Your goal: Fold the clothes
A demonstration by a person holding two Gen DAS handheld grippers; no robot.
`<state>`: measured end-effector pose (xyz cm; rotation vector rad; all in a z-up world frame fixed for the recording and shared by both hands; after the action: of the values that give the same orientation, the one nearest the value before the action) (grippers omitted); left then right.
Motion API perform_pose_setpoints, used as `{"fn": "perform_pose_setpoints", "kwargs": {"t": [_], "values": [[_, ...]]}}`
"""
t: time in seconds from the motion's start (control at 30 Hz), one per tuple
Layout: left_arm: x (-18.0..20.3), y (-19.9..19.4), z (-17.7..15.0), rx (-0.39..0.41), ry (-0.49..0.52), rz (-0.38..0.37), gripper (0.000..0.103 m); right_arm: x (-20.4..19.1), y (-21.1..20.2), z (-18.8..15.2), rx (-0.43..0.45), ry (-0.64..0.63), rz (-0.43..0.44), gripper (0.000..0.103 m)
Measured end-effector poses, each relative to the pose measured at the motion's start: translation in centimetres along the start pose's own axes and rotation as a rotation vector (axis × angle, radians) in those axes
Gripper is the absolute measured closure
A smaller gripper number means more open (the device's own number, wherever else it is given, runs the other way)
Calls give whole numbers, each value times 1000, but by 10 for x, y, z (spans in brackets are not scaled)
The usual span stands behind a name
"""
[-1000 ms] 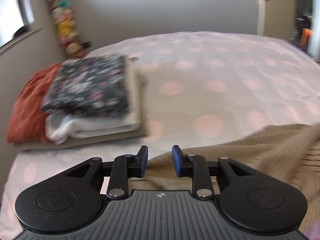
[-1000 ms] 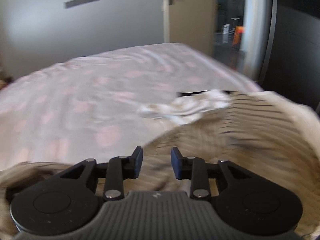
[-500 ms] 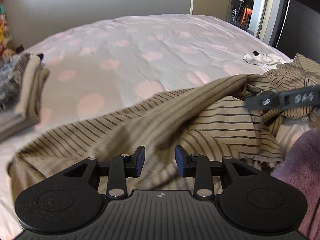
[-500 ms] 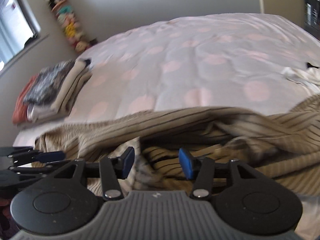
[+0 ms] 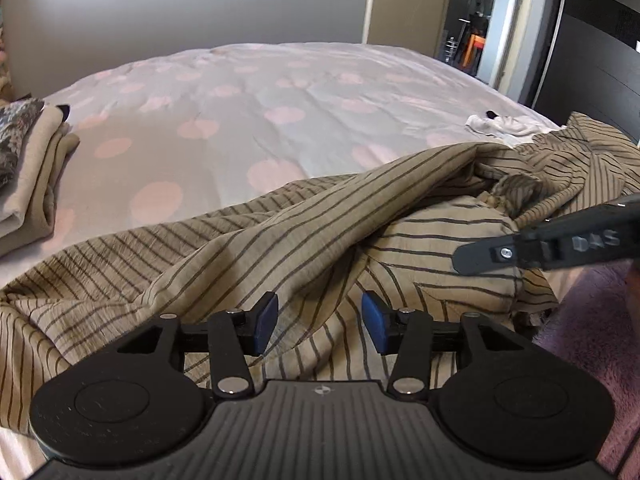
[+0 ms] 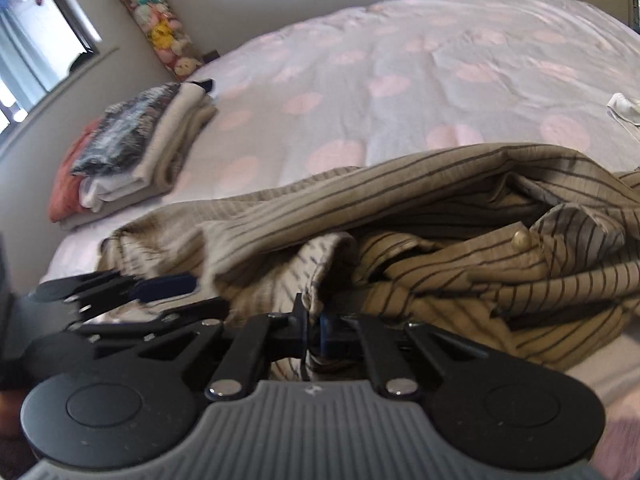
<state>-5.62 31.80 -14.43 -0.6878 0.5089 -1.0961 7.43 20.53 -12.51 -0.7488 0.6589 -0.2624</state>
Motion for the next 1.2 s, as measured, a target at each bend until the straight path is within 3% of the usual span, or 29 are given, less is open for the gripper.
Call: {"fn": "perform_pose_setpoints", "kwargs": {"t": [0.37,0.57,0.67,0.8,1.03,1.1,1.2], "values": [[29,-16,-1,44,124,-129,45,-9,-31,-35,76,-75,3,97],[28,-10,-1,26,110,-136,44,-11,-36,-38,99,-103,77,97],[25,-6,-1,7,116,-176,44,-14,-41,-43,104,-136,107,97],[38,-3,5,-9,303,-185,44,-13,-35,-46,64,-144,15,97],[53,17,-7,-99,667,-174,44,-12,-28,-42,33,-153,15,90],[49,26,-12,-113,685,-176,44,-8,-24,-43,19,-141,14,90],[42,40,-17,-129,628,-205,50,-7,-23,-46,15,-133,28,91]]}}
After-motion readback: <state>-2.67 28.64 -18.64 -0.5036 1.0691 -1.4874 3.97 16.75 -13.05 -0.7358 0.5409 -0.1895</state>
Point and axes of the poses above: each gripper's, at about its wrist camera, not at the fingertips, and y roughly the way its jaws point, x to its right, z to its top, the point moved 5 cm from there along y, roughly the way its jaws point, and after that the axes turned 8 degrees about y, right-handed, at the moved point
